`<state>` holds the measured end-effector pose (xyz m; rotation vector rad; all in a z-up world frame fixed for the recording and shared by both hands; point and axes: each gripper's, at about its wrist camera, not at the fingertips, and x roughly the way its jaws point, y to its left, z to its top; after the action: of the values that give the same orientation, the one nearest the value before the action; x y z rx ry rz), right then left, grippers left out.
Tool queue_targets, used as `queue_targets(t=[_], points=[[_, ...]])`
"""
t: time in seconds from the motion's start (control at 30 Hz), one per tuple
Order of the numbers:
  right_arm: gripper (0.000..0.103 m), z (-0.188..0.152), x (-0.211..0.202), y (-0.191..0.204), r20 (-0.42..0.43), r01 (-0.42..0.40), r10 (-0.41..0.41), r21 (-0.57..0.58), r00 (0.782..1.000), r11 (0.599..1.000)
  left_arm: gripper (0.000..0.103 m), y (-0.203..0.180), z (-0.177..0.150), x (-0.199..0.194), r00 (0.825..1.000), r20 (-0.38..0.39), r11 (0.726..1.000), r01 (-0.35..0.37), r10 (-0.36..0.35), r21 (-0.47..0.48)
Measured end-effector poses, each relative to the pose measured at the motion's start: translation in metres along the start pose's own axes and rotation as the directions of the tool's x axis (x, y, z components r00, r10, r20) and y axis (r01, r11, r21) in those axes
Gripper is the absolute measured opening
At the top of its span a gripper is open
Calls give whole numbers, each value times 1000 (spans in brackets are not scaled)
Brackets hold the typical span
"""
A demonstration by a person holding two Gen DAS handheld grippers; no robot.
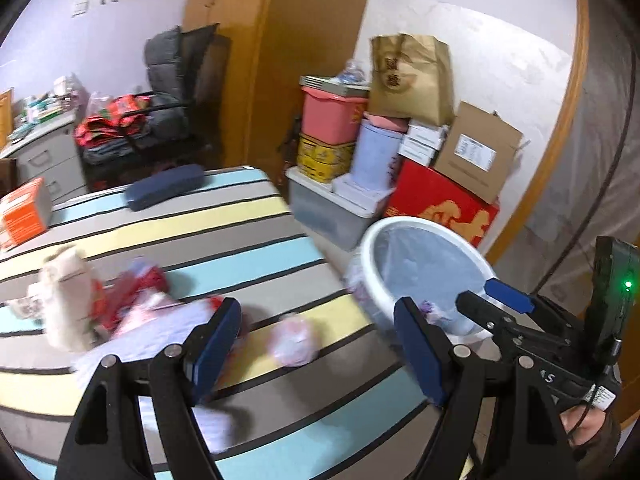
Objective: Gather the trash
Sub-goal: 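Move both tools back over the table toward the remaining trash, then grasp the white cloth bag with the left tool while the right tool grasps a foam net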
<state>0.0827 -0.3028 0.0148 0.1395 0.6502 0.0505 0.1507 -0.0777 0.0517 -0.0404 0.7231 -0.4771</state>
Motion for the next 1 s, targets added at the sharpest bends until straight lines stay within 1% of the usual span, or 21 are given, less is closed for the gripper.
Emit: queue_targets(t=[0.1, 0.23, 0.27, 0.47, 0.63, 0.73, 0.77, 0.87, 0.93, 1.0], points=[[68, -3, 5, 20, -11, -44, 44, -38, 999, 998, 80, 21, -7, -14, 999, 23, 999, -48, 48, -7], [68, -9, 11, 43, -37, -107, 104, -75, 994, 991, 80, 53, -12, -27, 994, 33, 993, -102, 104, -57], [68, -10, 13, 48, -44, -123, 119, -83, 992, 989, 80, 62, -13, -31, 991, 37, 990, -125, 128, -68], [68, -19, 22, 81, -105, -220, 207, -139, 973, 966, 80, 104, -24, -48, 979, 48, 974, -190, 197, -127], [68, -25, 31, 113, -156, -301, 275, -188, 949, 935, 80, 131, -29, -48, 972, 33, 960, -222, 231, -170], [68, -29, 38, 125, -196, -365, 329, -189, 924, 912, 80, 144, -32, -48, 969, 24, 955, -237, 245, -179], [68, -29, 39, 129, -205, -377, 338, -193, 919, 906, 80, 148, -32, -46, 969, 20, 954, -240, 247, -180], [68, -33, 44, 139, -232, -397, 348, -216, 908, 892, 80, 158, -31, -42, 967, 6, 950, -247, 253, -190], [68, -34, 49, 145, -253, -408, 352, -224, 901, 885, 80, 162, -28, -38, 971, 10, 957, -235, 240, -169], [68, -37, 53, 150, -282, -420, 354, -230, 892, 878, 80, 167, -25, -32, 970, -7, 958, -240, 242, -157]])
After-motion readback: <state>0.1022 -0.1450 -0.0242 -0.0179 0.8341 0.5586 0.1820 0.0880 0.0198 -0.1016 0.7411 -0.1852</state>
